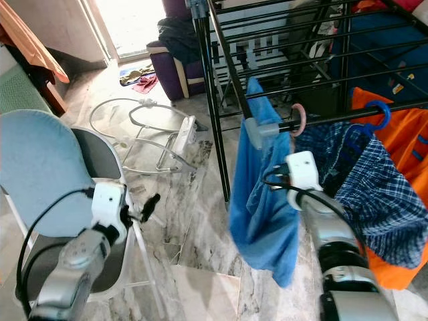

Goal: Hang hanger

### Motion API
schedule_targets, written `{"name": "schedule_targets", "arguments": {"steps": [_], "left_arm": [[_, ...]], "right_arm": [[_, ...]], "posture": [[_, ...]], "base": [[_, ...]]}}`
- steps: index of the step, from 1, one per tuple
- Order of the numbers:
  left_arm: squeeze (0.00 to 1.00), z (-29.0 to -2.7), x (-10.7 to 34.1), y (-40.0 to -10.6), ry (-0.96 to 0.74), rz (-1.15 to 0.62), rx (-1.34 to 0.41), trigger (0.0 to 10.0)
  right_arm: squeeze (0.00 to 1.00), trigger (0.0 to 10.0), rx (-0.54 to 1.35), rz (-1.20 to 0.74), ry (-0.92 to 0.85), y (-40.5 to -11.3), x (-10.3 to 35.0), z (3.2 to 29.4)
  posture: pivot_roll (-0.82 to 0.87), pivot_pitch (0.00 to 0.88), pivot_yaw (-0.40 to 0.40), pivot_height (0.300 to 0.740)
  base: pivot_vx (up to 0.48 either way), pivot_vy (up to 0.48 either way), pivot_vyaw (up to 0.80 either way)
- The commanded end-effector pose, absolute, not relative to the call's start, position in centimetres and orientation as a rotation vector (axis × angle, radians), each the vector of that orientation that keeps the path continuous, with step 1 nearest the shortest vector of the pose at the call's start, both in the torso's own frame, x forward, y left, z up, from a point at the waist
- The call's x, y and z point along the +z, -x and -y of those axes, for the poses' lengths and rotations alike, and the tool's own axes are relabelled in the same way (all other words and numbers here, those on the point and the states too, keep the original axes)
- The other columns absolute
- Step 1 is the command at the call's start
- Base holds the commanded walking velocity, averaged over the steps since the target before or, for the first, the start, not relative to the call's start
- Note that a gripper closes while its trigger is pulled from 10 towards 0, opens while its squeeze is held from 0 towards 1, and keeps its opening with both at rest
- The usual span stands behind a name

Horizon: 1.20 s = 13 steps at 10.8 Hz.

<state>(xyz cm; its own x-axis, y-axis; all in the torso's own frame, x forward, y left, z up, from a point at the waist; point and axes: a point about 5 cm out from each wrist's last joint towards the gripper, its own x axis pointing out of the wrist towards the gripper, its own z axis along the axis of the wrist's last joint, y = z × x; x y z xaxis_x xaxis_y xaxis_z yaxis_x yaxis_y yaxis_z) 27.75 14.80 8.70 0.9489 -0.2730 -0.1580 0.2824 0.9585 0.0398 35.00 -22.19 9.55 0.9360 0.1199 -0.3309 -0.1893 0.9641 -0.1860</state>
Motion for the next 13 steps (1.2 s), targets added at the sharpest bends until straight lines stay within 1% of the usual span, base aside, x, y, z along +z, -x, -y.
{"name": "schedule_targets", "arguments": {"steps": [1, 2, 4, 6, 8, 9, 10, 11, 13], "left_arm": [[0.0, -15.0, 8.8, -27.9, -0.094, -0.136, -0.275, 10.0], [0.0, -14.2, 9.1, -28.1, -0.089, -0.108, -0.274, 10.0], [0.0, -13.4, 9.3, -27.7, -0.059, -0.077, -0.239, 10.0], [0.0, -13.1, 9.8, -27.7, -0.051, -0.037, -0.194, 10.0], [0.0, -14.0, 9.6, -28.0, -0.049, -0.036, -0.134, 10.0], [0.0, -14.3, 9.4, -28.0, -0.049, -0.038, -0.117, 10.0], [0.0, -14.4, 9.2, -27.7, -0.049, -0.045, -0.11, 10.0], [0.0, -14.6, 8.9, -27.2, -0.05, -0.055, -0.101, 10.0], [0.0, -15.6, 8.2, -25.8, -0.046, -0.081, -0.067, 10.0]], "right_arm": [[0.0, 10.0, 0.186, -0.208, 0.233, -35.9, 11.9, 21.1], [0.0, 10.0, 0.211, -0.158, 0.249, -35.7, 12.1, 20.4], [0.0, 10.0, 0.224, -0.129, 0.169, -34.9, 12.1, 19.2], [0.0, 10.0, 0.155, -0.099, 0.136, -33.8, 11.6, 19.5], [0.0, 10.0, 0.03, -0.051, 0.186, -32.1, 11.7, 20.5], [0.0, 10.0, -0.048, -0.063, 0.214, -31.2, 11.5, 21.8], [0.0, 10.0, -0.069, -0.07, 0.245, -30.4, 11.3, 22.5], [0.0, 10.0, -0.081, -0.091, 0.228, -29.4, 10.8, 22.7], [0.0, 10.0, -0.06, -0.141, 0.176, -26.9, 9.1, 22.0]], "posture": [[-0.15, 0.0, 0.149, 0.74], [-0.14, 0.0, 0.148, 0.74], [-0.12, 0.0, 0.136, 0.74], [-0.11, 0.0, 0.122, 0.74], [-0.11, 0.0, 0.105, 0.74], [-0.11, 0.0, 0.107, 0.74], [-0.12, 0.0, 0.108, 0.74], [-0.13, 0.0, 0.114, 0.74], [-0.13, 0.0, 0.13, 0.74]], "base": [[0.0, 0.0, 0.0], [0.0, 0.0, 0.0], [0.0, 0.0, 0.0], [0.0, 0.0, 0.0], [0.0, 0.0, 0.0], [0.0, 0.0, 0.0], [0.0, 0.0, 0.0], [0.0, 0.0, 0.0], [0.0, 0.0, 0.0]]}}
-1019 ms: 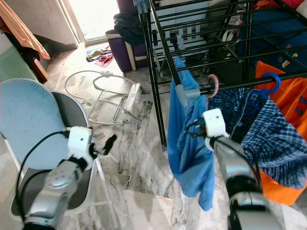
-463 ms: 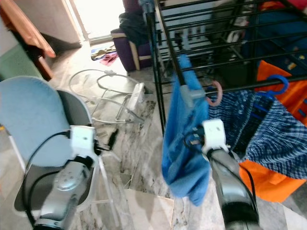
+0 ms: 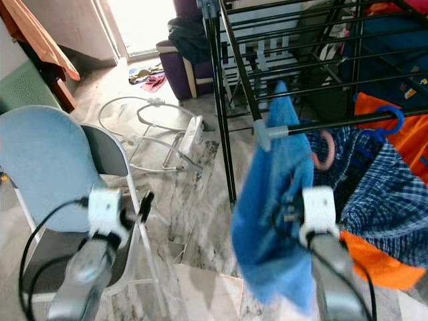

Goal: Hang hanger

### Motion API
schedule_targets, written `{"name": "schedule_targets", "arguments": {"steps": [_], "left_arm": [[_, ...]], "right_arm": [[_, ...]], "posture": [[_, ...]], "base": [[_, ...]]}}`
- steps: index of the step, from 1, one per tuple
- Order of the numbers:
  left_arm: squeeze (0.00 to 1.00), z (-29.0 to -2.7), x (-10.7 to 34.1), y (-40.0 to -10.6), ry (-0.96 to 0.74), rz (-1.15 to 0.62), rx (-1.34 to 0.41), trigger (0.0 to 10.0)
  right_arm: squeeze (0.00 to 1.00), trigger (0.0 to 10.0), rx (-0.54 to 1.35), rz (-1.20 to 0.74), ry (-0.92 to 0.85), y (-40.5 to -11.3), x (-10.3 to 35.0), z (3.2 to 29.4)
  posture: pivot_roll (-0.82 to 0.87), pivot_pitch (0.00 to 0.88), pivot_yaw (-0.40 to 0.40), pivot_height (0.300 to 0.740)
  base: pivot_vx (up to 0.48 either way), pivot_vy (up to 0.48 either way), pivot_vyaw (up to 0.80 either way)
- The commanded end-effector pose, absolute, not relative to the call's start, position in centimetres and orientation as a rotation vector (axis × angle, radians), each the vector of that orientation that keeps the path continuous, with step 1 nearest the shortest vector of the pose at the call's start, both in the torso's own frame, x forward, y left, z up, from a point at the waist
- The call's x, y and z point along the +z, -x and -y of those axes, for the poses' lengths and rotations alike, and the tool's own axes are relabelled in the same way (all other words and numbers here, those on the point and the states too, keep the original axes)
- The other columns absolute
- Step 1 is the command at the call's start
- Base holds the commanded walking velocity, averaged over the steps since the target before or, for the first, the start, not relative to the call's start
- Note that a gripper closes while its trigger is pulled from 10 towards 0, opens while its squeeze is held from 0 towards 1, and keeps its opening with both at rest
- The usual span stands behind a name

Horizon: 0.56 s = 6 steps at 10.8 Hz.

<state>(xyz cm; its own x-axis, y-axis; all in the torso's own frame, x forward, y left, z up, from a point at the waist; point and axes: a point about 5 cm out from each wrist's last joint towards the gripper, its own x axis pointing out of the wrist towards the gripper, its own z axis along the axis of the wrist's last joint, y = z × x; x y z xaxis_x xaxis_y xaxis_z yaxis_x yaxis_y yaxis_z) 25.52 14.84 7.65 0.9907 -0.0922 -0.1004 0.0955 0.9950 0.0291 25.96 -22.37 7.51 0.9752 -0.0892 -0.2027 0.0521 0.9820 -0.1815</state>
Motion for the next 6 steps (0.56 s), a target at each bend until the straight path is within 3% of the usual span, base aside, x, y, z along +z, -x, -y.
{"name": "schedule_targets", "arguments": {"steps": [1, 6], "left_arm": [[0.0, -16.2, 7.6, -25.1, -0.047, -0.116, -0.047, 10.0], [0.0, -15.9, 7.6, -25.4, -0.065, -0.133, -0.047, 10.0]], "right_arm": [[0.0, 10.0, -0.05, -0.189, 0.146, -25.6, 8.0, 21.5], [0.0, 10.0, 0.075, -0.351, -0.017, -24.7, 6.2, 19.2]], "posture": [[-0.14, 0.0, 0.137, 0.74], [-0.15, 0.0, 0.14, 0.74]], "base": [[0.0, 0.0, 0.0], [0.0, 0.0, 0.0]]}}
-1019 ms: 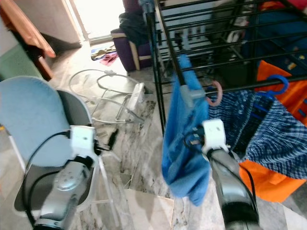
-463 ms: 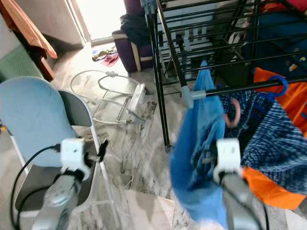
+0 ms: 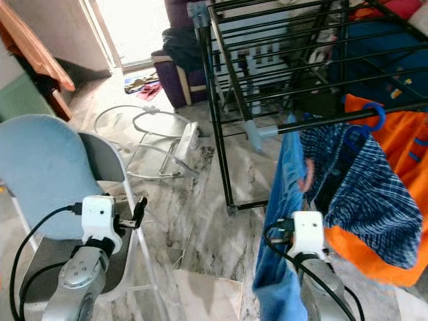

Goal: Hang hanger

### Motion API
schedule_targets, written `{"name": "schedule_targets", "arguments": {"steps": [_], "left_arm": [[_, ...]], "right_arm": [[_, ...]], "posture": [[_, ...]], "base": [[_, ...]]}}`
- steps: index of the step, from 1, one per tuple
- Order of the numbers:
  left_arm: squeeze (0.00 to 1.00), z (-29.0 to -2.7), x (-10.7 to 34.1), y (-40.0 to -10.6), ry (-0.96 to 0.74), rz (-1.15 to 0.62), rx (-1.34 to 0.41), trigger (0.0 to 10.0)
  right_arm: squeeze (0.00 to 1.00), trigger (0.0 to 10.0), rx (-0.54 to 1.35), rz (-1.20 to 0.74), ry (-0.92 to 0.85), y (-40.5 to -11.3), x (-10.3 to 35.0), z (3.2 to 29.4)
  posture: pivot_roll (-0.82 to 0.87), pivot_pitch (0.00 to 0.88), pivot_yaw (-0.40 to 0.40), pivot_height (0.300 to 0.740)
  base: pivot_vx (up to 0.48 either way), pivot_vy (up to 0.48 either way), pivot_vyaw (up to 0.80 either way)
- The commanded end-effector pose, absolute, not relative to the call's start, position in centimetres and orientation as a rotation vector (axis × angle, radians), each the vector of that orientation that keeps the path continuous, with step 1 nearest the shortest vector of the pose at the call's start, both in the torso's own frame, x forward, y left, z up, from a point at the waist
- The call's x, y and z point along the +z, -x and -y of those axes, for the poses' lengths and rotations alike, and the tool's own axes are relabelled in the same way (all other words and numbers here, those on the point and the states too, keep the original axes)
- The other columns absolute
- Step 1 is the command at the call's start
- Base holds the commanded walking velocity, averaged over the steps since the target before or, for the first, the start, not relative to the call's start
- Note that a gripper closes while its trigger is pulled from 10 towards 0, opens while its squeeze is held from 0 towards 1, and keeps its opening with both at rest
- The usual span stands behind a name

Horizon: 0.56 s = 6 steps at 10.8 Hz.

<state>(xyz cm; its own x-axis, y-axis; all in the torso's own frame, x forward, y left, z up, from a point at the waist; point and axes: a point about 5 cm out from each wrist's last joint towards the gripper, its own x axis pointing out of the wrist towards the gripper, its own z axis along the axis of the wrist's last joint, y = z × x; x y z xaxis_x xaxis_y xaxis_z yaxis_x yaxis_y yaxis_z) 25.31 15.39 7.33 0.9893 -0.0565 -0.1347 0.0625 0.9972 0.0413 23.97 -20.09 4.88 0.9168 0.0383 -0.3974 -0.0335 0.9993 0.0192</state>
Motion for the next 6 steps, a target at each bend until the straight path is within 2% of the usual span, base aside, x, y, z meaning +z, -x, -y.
{"name": "schedule_targets", "arguments": {"steps": [1, 4, 6], "left_arm": [[0.0, -15.78, 7.58, -25.42, -0.068, -0.131, -0.047, 10.0], [0.0, -15.55, 7.65, -25.59, -0.061, -0.134, -0.054, 10.0], [0.0, -15.35, 7.68, -25.72, -0.057, -0.138, -0.055, 10.0]], "right_arm": [[0.0, 10.0, 0.089, -0.353, -0.036, -24.84, 6.26, 18.96], [0.0, 10.0, 0.138, -0.391, -0.04, -25.06, 6.08, 18.3], [0.0, 10.0, 0.152, -0.407, -0.046, -25.1, 5.98, 18.14]], "posture": [[-0.15, 0.0, 0.14, 0.74], [-0.15, 0.0, 0.141, 0.74], [-0.15, 0.0, 0.142, 0.74]], "base": [[0.0, 0.0, 0.0], [0.0, 0.0, 0.0], [-0.251, 0.0, 0.0]]}}
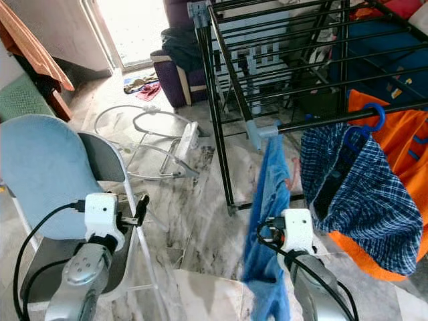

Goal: Hang hanger

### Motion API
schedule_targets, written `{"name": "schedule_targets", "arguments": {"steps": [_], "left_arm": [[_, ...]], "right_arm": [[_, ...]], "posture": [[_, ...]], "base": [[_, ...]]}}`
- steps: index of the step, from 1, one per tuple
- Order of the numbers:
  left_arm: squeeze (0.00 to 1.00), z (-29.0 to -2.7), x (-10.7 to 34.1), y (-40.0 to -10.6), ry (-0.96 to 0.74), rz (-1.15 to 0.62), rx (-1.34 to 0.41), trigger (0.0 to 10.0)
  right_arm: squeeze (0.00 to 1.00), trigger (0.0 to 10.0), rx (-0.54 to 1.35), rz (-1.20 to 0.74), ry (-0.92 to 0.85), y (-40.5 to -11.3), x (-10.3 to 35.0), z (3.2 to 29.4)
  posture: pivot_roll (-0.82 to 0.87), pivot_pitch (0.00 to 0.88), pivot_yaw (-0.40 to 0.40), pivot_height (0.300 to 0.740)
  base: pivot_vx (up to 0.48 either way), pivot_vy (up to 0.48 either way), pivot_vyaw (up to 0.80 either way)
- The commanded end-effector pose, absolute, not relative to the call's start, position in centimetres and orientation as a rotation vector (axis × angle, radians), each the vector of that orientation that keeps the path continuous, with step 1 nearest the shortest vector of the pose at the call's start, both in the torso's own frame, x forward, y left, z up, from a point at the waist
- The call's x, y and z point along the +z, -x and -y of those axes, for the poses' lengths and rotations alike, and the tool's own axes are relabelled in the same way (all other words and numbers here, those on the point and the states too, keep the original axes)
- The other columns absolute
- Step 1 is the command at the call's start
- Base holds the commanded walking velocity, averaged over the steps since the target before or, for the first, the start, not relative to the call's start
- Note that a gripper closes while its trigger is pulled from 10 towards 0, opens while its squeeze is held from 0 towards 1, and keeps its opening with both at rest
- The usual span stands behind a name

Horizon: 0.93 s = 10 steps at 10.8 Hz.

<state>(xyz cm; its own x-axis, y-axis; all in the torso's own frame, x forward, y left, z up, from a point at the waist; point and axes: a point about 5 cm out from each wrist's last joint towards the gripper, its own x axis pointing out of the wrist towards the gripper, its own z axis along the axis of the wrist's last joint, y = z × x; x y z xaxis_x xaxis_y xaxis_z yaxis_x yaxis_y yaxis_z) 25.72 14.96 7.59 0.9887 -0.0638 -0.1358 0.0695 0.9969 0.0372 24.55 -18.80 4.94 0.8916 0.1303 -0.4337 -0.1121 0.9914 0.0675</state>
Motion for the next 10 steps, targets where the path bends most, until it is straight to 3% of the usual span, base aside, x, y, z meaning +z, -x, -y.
{"name": "schedule_targets", "arguments": {"steps": [1, 3, 8, 10], "left_arm": [[0.0, -15.3, 7.7, -25.7, -0.057, -0.138, -0.054, 10.0], [0.0, -15.4, 7.8, -25.8, -0.054, -0.138, -0.035, 10.0], [0.0, -16.5, 8.2, -25.7, -0.048, -0.105, 0.072, 10.0], [0.0, -16.7, 9.3, -26.3, -0.081, -0.059, 0.089, 10.0]], "right_arm": [[0.0, 10.0, 0.163, -0.417, -0.052, -25.1, 5.9, 18.1], [0.0, 10.0, 0.188, -0.442, -0.059, -25.0, 5.8, 17.9], [0.0, 10.0, 0.313, -0.458, 0.032, -27.5, 6.1, 16.1], [0.0, 10.0, 0.38, -0.45, 0.078, -28.6, 6.0, 14.0]], "posture": [[-0.15, 0.0, 0.139, 0.74], [-0.15, 0.0, 0.124, 0.74], [-0.06, 0.0, -0.01, 0.74], [-0.01, 0.0, -0.026, 0.74]], "base": [[-0.266, 0.0, 0.0], [-0.266, 0.0, 0.0], [-0.278, 0.0, 0.0], [-0.285, 0.0, 0.0]]}}
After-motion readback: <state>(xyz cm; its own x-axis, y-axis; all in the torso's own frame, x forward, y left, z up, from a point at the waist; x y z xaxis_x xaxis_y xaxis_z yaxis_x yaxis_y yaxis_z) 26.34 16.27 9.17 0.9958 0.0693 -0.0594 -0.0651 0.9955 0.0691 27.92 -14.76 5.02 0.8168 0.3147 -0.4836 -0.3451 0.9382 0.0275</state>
